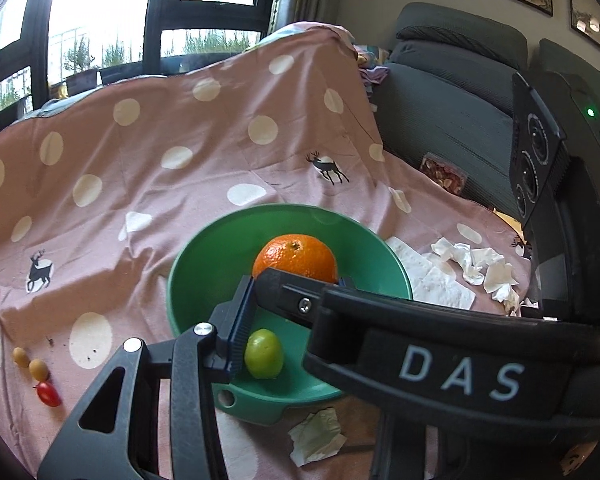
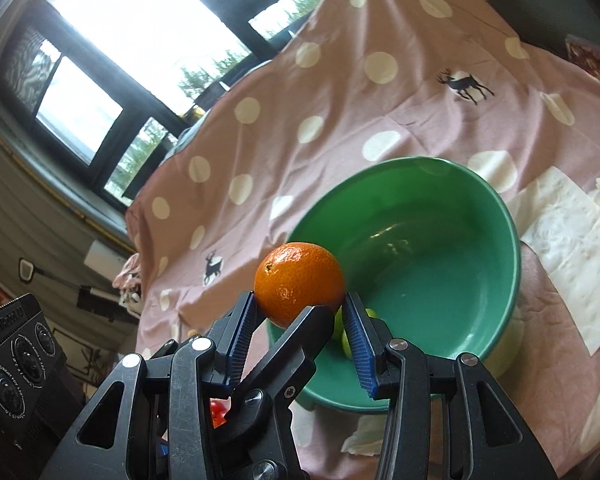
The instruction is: Organize fruits
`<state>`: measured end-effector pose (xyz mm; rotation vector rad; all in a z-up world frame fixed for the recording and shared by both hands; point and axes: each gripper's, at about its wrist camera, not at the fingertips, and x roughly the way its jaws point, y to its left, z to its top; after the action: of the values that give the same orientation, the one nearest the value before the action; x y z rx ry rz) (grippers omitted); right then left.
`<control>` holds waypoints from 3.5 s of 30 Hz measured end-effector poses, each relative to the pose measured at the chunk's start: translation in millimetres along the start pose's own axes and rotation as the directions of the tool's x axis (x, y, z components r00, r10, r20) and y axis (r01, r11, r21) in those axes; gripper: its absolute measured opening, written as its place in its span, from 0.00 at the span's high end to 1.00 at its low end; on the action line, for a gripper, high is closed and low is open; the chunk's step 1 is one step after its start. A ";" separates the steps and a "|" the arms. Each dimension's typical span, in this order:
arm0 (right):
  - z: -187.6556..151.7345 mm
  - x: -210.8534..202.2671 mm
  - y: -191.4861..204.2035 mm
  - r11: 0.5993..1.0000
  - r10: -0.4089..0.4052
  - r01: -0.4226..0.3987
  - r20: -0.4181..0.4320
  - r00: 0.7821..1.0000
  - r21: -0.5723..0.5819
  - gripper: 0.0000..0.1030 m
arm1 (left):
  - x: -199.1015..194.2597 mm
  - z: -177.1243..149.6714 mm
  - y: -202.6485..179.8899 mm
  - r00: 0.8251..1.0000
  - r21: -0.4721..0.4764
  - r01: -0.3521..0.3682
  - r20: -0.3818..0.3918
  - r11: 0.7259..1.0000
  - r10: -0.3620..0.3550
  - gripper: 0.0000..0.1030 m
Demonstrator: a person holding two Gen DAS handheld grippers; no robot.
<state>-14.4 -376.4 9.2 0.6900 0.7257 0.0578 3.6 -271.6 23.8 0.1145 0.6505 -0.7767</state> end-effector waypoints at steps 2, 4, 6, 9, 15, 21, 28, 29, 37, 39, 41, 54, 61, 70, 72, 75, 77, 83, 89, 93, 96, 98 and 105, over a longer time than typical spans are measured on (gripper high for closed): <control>1.1 1.6 -5.0 1.000 -0.016 0.016 -0.008 1.000 0.015 0.53 | 5.8 -0.6 -0.1 1.000 -0.007 0.018 -0.017 1.000 -0.018 0.61; 2.1 3.3 -9.0 0.999 -0.034 0.035 -0.016 0.999 0.026 0.53 | 10.9 -0.7 0.2 0.999 -0.014 0.033 -0.031 0.999 -0.033 0.61; 2.4 4.6 -12.6 0.998 -0.051 0.052 -0.024 0.998 0.037 0.53 | 15.0 -1.3 0.7 0.998 -0.022 0.047 -0.043 0.999 -0.048 0.61; 2.6 5.9 -16.4 0.996 -0.072 0.073 -0.032 0.997 0.047 0.53 | 19.8 -1.7 1.2 0.996 -0.032 0.062 -0.056 0.998 -0.064 0.61; 3.0 11.5 -23.3 0.991 -0.111 0.115 -0.057 0.992 0.063 0.53 | 30.3 -4.4 2.9 0.991 -0.057 0.093 -0.094 0.994 -0.098 0.63; 3.6 11.1 -25.2 0.986 -0.148 0.151 -0.051 0.988 0.067 0.53 | 33.9 -5.8 3.6 0.988 -0.078 0.099 -0.111 0.992 -0.107 0.60; 5.1 8.3 -17.7 0.987 -0.156 0.157 -0.024 0.987 0.046 0.53 | 15.8 -7.7 17.0 0.992 -0.120 0.056 -0.109 0.991 -0.069 0.43; 5.2 6.9 -15.2 0.987 -0.157 0.157 -0.016 0.988 0.036 0.53 | 11.5 -8.3 20.3 0.993 -0.125 0.045 -0.107 0.991 -0.058 0.39; 1.9 -0.6 10.7 0.992 -0.117 0.118 0.006 0.993 -0.038 0.54 | -50.1 -19.8 77.6 0.985 -0.222 -0.164 -0.097 0.961 0.146 0.28; -0.4 -0.6 20.3 0.993 -0.098 0.098 0.002 0.995 -0.066 0.54 | -69.9 -29.0 98.0 0.969 -0.274 -0.242 -0.107 0.931 0.221 0.28; -3.2 1.0 29.2 0.993 -0.079 0.078 -0.008 0.997 -0.092 0.54 | -87.8 -40.8 118.4 0.954 -0.338 -0.300 -0.118 0.892 0.276 0.27; -65.5 79.7 135.6 0.903 0.148 -0.298 -0.427 0.892 -0.310 0.54 | -145.7 -119.2 234.1 0.893 -0.619 -0.432 -0.194 0.655 0.405 0.25; -123.2 126.3 164.4 0.859 -0.028 -0.274 -0.573 0.819 -0.433 0.54 | -155.9 -138.3 261.7 0.892 -0.697 -0.425 -0.213 0.577 0.399 0.25; -146.7 143.0 168.7 0.827 -0.170 -0.192 -0.561 0.810 -0.528 0.54 | -150.4 -136.9 258.3 0.901 -0.688 -0.413 -0.213 0.597 0.378 0.25; -149.6 144.6 168.2 0.821 -0.195 -0.173 -0.553 0.810 -0.544 0.54 | -148.7 -136.0 256.7 0.900 -0.681 -0.417 -0.215 0.602 0.381 0.25; -153.9 150.2 169.1 0.812 -0.226 -0.157 -0.550 0.804 -0.562 0.54 | -146.0 -135.2 255.0 0.899 -0.675 -0.421 -0.219 0.606 0.380 0.25; -158.5 155.6 168.8 0.807 -0.244 -0.151 -0.556 0.795 -0.571 0.54 | -144.5 -135.4 254.7 0.900 -0.674 -0.419 -0.220 0.609 0.377 0.25; -157.7 153.9 170.7 0.809 -0.204 -0.173 -0.544 0.814 -0.562 0.57 | -144.8 -133.3 252.8 0.903 -0.682 -0.409 -0.204 0.607 0.379 0.25; -124.9 135.8 163.4 0.863 -0.086 -0.189 -0.505 0.859 -0.468 0.57 | -143.1 -128.1 250.6 0.908 -0.697 -0.387 -0.176 0.604 0.380 0.26; -97.2 136.5 146.2 0.905 -0.106 -0.090 -0.426 0.899 -0.415 0.57 | -133.1 -119.7 245.0 0.907 -0.680 -0.392 -0.171 0.620 0.385 0.26; -87.1 147.4 132.5 0.920 -0.166 -0.004 -0.400 0.901 -0.392 0.57 | -122.7 -112.7 238.0 0.914 -0.656 -0.382 -0.162 0.651 0.373 0.27; -84.6 156.6 122.8 0.924 -0.203 0.036 -0.406 0.891 -0.381 0.57 | -114.3 -109.3 233.5 0.920 -0.644 -0.371 -0.159 0.669 0.358 0.28; -85.0 167.5 111.3 0.919 -0.239 0.064 -0.419 0.876 -0.389 0.57 | -92.1 -105.0 229.6 0.935 -0.636 -0.344 -0.166 0.691 0.313 0.31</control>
<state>79.1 -195.3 -69.0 0.2515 1.1922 0.2109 58.8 -15.9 -37.5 -0.3990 0.8872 -0.1572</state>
